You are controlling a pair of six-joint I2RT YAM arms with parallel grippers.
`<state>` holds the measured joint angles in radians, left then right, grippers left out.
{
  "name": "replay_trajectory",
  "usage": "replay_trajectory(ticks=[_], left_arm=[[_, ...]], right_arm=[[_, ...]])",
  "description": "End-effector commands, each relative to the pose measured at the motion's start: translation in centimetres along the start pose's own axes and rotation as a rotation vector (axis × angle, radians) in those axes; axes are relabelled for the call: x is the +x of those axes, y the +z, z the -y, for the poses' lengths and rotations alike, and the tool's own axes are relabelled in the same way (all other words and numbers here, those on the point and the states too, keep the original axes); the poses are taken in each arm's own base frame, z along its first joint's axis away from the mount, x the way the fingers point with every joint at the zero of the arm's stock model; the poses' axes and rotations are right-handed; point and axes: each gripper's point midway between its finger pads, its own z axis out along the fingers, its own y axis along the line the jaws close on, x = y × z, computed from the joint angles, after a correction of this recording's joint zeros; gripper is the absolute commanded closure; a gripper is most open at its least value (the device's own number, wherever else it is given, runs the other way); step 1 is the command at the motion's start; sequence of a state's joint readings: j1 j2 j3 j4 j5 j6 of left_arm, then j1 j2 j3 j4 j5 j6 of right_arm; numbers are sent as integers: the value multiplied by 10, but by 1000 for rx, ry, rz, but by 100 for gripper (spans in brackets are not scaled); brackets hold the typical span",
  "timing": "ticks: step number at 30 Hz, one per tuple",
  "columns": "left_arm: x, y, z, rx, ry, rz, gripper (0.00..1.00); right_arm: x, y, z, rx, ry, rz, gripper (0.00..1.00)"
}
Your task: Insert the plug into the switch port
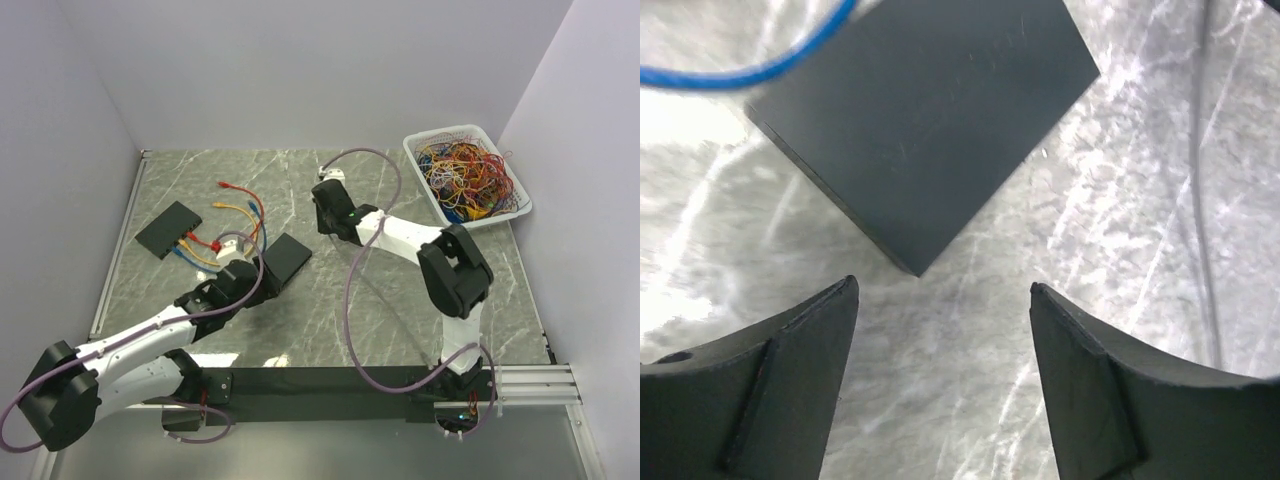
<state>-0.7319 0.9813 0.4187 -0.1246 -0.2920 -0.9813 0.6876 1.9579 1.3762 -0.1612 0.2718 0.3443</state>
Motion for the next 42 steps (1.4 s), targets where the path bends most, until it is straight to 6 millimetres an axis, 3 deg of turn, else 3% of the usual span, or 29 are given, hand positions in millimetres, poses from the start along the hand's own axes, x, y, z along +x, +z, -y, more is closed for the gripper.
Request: replay_trajectory(ticks=[1,2,3,10,16,19,24,32,42], left_arm=[[-32,-7,11,-13,58,94,23],[-37,-7,14,-11,68,105,23],[-45,-7,21,6,70,123,22],[-87,9,24,17,89,219,24],[-113,26,7,17,72,294,23],[-124,37,-4,5,62,287,26],[-119,54,3,72,97,207,30],[-111,64,19,182,117,184,29],[-104,78,8,174,98,163,26]], right_arm=[[-20,-31,4,2,16,66,100],[-9,-33,5,-2,11,47,100],[-11,-39,6,-8,16,57,100],[19,-62,-1,-77,-5,11,100],[33,-84,-28,-184,-41,-6,100],[51,-89,-37,-237,-72,-51,100],[66,-94,-41,-274,-83,-67,100],[86,-92,-52,-262,-154,-101,100],[100,-93,-65,-268,-244,-114,100]])
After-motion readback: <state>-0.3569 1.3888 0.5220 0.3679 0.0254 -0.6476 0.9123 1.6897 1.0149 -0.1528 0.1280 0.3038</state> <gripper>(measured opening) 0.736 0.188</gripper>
